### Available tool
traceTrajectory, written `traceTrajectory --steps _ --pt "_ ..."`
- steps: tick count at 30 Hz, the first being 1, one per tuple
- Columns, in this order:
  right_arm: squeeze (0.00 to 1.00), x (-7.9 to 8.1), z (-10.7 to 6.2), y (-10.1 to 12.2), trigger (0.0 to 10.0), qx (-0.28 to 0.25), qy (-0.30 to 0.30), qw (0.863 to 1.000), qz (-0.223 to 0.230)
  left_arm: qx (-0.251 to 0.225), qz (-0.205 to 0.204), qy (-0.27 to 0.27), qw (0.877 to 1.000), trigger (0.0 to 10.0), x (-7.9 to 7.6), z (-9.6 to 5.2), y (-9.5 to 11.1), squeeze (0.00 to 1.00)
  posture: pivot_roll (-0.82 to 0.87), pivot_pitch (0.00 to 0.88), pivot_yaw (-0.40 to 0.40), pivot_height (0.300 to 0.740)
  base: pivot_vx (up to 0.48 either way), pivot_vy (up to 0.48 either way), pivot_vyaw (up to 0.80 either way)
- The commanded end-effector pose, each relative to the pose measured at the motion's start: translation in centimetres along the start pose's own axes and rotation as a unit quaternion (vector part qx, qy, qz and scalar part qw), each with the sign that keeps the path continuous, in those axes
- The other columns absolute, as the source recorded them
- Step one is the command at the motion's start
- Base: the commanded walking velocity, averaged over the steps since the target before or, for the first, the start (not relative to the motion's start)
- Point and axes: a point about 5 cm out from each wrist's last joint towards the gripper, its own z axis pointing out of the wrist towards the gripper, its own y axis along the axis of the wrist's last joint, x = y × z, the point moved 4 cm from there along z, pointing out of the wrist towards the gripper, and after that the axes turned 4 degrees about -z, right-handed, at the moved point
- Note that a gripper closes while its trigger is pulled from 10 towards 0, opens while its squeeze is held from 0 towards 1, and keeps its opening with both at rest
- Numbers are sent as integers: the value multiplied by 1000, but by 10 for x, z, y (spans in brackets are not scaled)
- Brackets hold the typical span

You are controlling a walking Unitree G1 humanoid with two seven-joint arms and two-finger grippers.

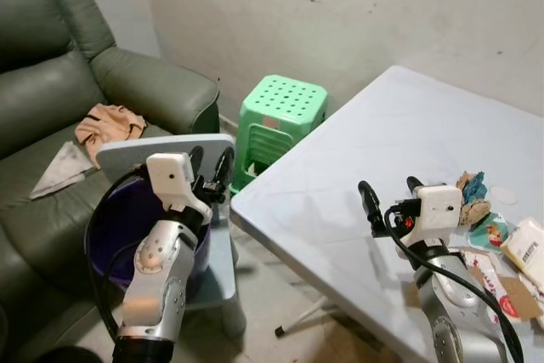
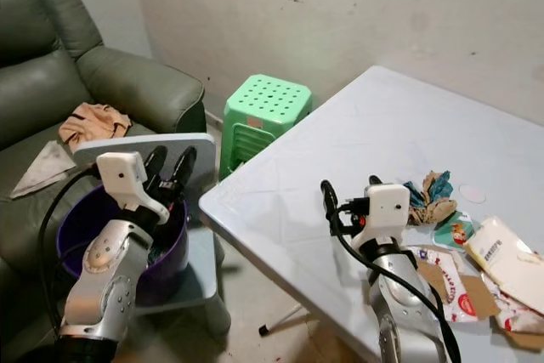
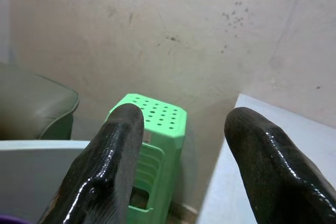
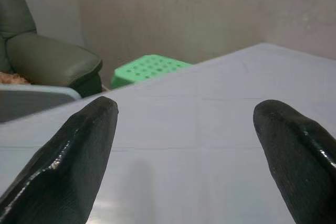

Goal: Picking trash to rubbish bin

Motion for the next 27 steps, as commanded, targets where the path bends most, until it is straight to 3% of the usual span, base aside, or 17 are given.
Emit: traceTrajectory --steps 1,9,20,23,27 --pt "0 -7 -1 -2 10000 4 -12 1000 -5 11 -5 -3 1000 10000 -5 2 -4 0 72 0 -19 740 0 0 -750" --pt "0 -6 -1 -2 10000 6 -9 1000 -8 21 2 -2 1000 10000 -6 3 -9 0 72 0 -21 740 0 0 -750" --pt "0 -7 -4 -6 10000 13 -9 1000 -12 45 40 -63 996 10000 -28 -3 -22 0 63 0 -24 740 0 0 -748" --pt "0 -7 -5 -4 10000 6 -9 1000 -11 50 70 -99 991 10000 -40 -6 -27 0 64 0 -27 740 0 0 0" --pt "0 -6 -6 -3 10000 3 -10 1000 -8 52 58 -104 992 10000 -41 -6 -27 0 62 0 -21 740 0 0 0"
